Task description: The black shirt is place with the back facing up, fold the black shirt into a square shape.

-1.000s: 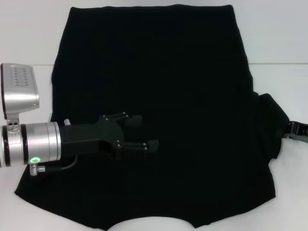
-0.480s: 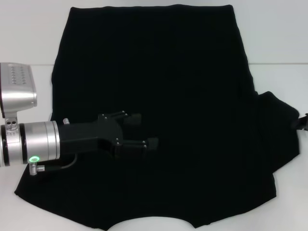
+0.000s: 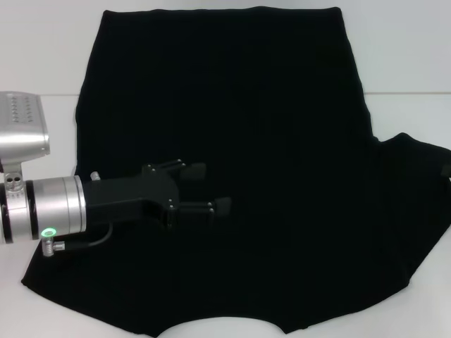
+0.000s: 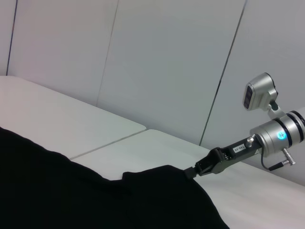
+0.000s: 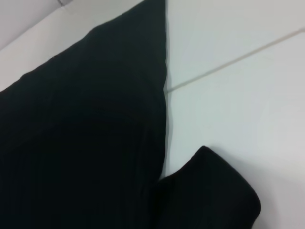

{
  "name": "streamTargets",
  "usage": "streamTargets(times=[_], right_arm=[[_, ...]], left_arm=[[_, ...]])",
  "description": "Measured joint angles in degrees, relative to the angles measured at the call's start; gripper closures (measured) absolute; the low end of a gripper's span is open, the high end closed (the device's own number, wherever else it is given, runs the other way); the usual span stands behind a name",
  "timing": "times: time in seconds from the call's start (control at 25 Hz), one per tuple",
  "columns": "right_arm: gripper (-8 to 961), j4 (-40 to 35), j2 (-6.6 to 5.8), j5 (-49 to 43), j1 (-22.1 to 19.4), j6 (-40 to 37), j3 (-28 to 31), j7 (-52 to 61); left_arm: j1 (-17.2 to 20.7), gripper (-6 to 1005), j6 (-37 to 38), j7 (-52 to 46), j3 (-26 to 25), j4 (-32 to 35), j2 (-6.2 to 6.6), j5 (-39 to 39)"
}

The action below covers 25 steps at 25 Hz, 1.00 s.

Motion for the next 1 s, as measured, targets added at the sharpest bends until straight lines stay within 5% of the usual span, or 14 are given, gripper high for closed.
streamTargets(times=[1.0], right_arm=[[946,0.7,0.71,2.9,0.1,3.4,1.1,-2.9]], left_arm=[[-0.2,86,0.4,-0.6,0.0,0.0,0.00,0.0]])
